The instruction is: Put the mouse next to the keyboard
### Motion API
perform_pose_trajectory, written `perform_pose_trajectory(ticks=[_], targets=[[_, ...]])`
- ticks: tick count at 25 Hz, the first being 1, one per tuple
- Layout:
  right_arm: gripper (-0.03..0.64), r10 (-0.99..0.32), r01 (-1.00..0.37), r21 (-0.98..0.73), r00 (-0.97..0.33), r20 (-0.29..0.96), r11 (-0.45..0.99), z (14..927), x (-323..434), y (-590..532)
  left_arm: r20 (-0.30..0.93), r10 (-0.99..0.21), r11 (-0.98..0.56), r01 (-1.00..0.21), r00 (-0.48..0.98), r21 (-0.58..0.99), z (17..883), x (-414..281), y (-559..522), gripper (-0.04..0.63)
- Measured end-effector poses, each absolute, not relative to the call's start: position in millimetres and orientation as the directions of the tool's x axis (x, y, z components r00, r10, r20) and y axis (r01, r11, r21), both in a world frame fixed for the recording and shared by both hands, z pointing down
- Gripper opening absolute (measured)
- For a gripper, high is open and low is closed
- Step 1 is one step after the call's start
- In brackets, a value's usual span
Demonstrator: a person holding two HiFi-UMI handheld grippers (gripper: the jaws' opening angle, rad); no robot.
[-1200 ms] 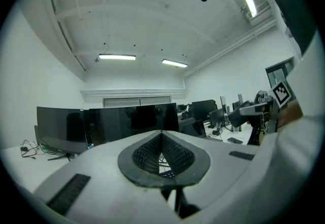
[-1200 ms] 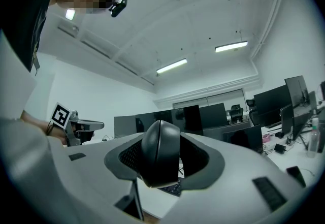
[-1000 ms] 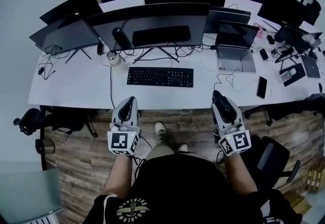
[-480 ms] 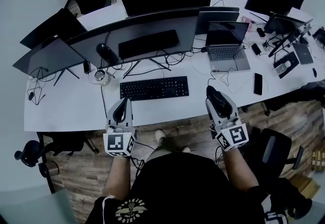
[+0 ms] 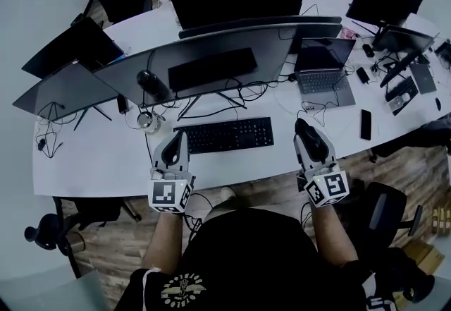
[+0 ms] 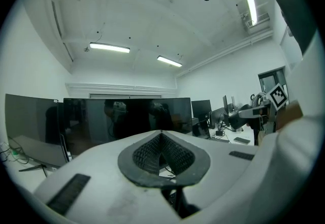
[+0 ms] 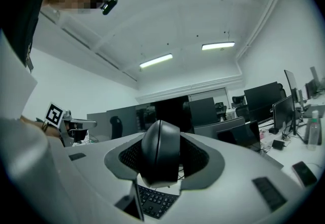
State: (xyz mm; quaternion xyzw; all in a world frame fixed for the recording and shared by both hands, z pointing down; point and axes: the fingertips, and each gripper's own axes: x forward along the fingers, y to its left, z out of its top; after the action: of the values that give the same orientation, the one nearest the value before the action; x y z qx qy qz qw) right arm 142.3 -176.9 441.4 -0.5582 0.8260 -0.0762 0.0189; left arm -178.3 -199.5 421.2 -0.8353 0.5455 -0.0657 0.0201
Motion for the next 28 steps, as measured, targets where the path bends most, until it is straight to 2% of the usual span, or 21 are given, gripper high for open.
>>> perform_pose_trajectory(ticks=[11,17,28], targets=[[0.178,-0.937,-0.935,-0.161,-0.336,0.1,0.318,481.9,122.9,-225.0,0.088,-0.908,-0.416,-0.906,0.409,-0.081,442.7,-215.4,-242.0,0.002],[0.178,-0.934,-0.935,-0.215,-0.318,0.16,0.282,520.6,136.7,-245.6,0.114,-0.893,-0.445,-0.892,0.436,-0.082,455.2,-199.5,-256.1,0.002],[0.178,-0.886,-0.893,-0.397,-0.349,0.306,0.215,617.2,175.6,-270.9,0.13,-0.913,-0.401,-0.91,0.387,-0.105,453.0,-168.2,-273.8,0.002]])
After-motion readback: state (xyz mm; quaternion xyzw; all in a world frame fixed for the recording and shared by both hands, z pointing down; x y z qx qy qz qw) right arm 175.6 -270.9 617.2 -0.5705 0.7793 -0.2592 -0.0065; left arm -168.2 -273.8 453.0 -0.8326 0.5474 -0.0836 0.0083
